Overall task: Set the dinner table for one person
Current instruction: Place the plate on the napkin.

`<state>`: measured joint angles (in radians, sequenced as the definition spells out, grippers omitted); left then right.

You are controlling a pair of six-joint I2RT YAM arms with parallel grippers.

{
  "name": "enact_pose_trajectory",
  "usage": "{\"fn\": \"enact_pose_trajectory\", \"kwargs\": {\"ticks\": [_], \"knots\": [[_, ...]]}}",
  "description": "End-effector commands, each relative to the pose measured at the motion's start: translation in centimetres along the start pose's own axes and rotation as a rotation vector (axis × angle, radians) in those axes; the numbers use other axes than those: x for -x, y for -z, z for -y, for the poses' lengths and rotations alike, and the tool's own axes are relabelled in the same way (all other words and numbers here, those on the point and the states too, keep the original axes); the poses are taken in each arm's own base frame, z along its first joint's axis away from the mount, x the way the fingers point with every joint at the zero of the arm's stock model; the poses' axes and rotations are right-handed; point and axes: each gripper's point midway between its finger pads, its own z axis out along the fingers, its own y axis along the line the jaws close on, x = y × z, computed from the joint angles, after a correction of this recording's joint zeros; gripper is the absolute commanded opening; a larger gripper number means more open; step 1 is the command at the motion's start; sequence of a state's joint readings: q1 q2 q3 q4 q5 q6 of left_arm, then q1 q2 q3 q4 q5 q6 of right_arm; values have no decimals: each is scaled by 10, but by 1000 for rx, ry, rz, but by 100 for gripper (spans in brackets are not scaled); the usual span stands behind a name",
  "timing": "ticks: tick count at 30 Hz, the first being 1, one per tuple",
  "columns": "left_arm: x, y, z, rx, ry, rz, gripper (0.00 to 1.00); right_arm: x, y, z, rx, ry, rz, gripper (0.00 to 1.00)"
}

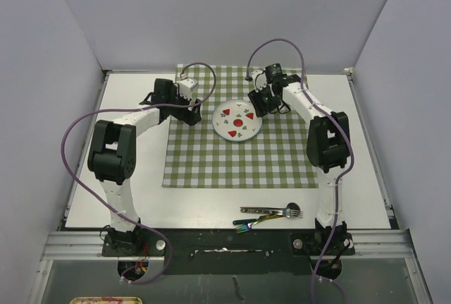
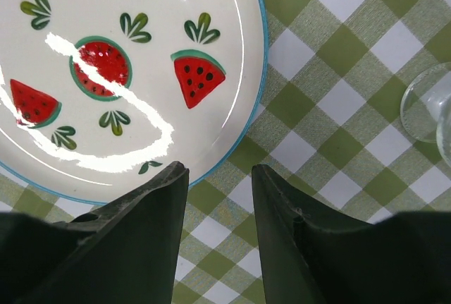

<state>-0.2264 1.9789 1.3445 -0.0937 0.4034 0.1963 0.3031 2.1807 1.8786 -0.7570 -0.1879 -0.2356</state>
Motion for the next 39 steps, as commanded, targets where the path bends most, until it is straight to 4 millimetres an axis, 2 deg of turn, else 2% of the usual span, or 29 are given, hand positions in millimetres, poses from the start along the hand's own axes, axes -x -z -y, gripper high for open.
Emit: {"fn": "enact_pose_trajectory", "kwargs": {"ticks": [1,12,30,39], "knots": [[18,-1,5,-9,-55,15,87,13,-1,0,-13,15,19,42],[7,-5,12,3,-110,-29,87,3,-10,-2,-18,22,-22,42],[0,-8,23,9,-178,-57,87,-12,-27,-5,-6,7,-72,41],[-6,-10,24,4,-187,-75,87,-18,-39,-12,42,-38,-90,33]]}}
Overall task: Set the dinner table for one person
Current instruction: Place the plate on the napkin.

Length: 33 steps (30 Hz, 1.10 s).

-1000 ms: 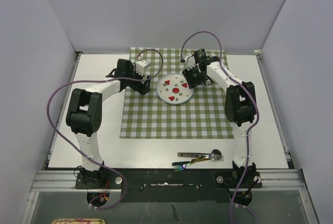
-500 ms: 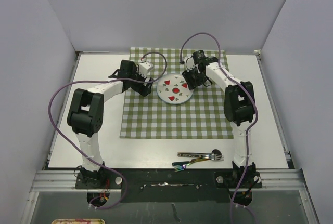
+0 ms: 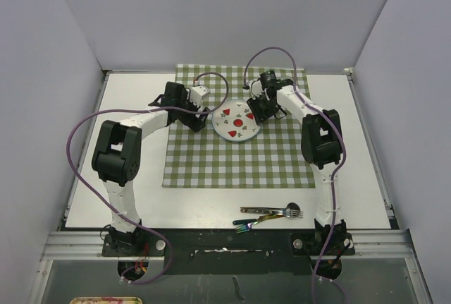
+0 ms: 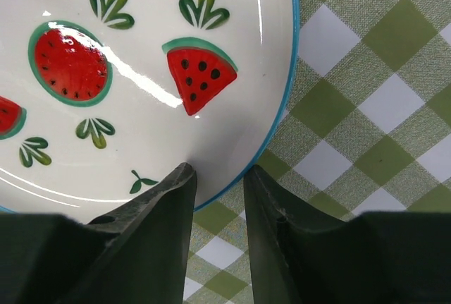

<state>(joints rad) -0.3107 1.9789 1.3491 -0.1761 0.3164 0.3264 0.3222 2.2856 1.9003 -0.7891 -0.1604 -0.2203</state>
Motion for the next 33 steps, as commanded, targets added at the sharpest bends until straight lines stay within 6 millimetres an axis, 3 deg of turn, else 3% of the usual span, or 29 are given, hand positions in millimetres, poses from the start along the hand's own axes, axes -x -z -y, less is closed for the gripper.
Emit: {"fn": "enact_pose_trajectory", "kwargs": {"ticks": [1,10,33], "knots": [[8,-3,-2,4,-31,19,87,11,-2,-5,32,-27,22,31],[0,-6,-1,2,-46,-2,87,15,-6,-6,54,-49,25,17],[-15,-9,0,8,-72,-41,87,17,1,0,4,-44,30,3]]}}
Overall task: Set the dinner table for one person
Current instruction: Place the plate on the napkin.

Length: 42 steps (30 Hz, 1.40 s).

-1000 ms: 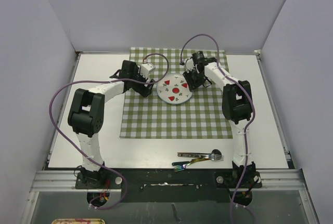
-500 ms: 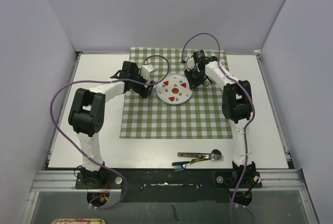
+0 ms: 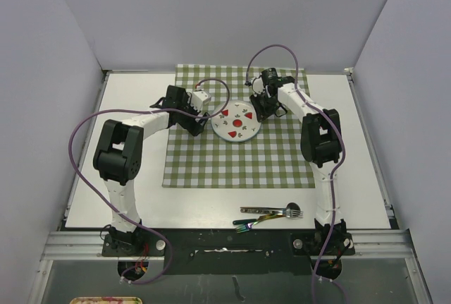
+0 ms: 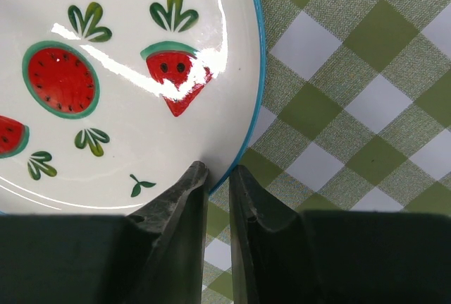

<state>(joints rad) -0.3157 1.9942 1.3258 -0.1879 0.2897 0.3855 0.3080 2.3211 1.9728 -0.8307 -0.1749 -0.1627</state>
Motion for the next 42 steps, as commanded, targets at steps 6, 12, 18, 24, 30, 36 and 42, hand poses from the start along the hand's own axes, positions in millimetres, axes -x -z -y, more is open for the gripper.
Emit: {"fn": "enact_pose_trajectory", "kwargs": {"ticks": [6,12,18,24,30,36,42], "knots": [[6,-2,0,11,-34,9,87,10,-1,-1,-23,38,26,0],[7,-2,-1,18,-42,5,87,9,2,4,-53,46,23,0],[8,-4,1,18,-52,1,87,8,7,13,-101,60,19,0],[7,-5,1,22,-64,-9,87,8,11,18,-133,72,20,0],[6,-7,3,19,-70,-15,87,7,14,21,-148,73,17,0],[6,-9,4,17,-72,-19,87,7,19,28,-168,59,28,0],[6,-10,6,14,-76,-24,87,8,22,32,-165,24,39,0]]}}
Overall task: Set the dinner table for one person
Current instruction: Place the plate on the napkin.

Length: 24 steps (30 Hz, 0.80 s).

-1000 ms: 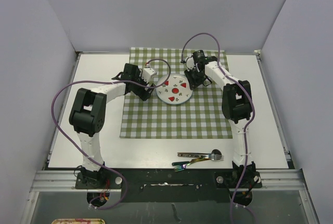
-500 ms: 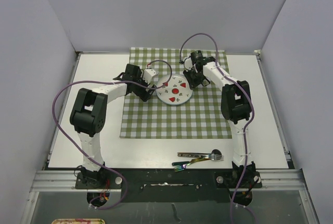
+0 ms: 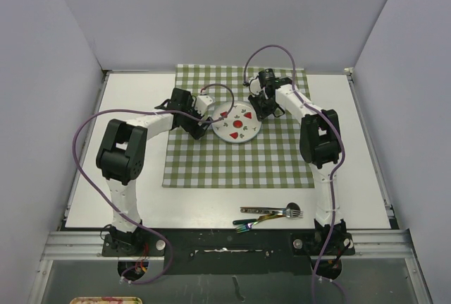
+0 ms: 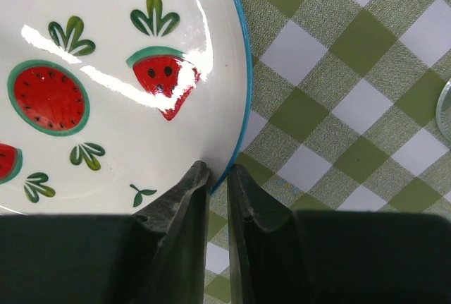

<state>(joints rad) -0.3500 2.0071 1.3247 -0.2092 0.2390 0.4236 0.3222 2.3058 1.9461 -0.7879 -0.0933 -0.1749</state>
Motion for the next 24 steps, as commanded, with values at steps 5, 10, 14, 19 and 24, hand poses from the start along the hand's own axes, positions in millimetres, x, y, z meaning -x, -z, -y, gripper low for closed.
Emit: {"fn": "enact_pose_trajectory", "kwargs": {"ticks": [5,10,14,19,24], "knots": [[14,-3,-1,-1,-22,22,87,7,21,29,-91,-27,36,0],[16,-3,1,-7,-22,28,87,12,24,34,-109,-36,51,0],[17,-1,4,-21,-19,34,87,16,26,38,-126,-36,59,0],[12,0,9,-36,-20,19,87,17,28,42,-148,-32,60,0],[10,3,9,-33,-28,15,87,18,30,45,-163,-30,62,0]]}}
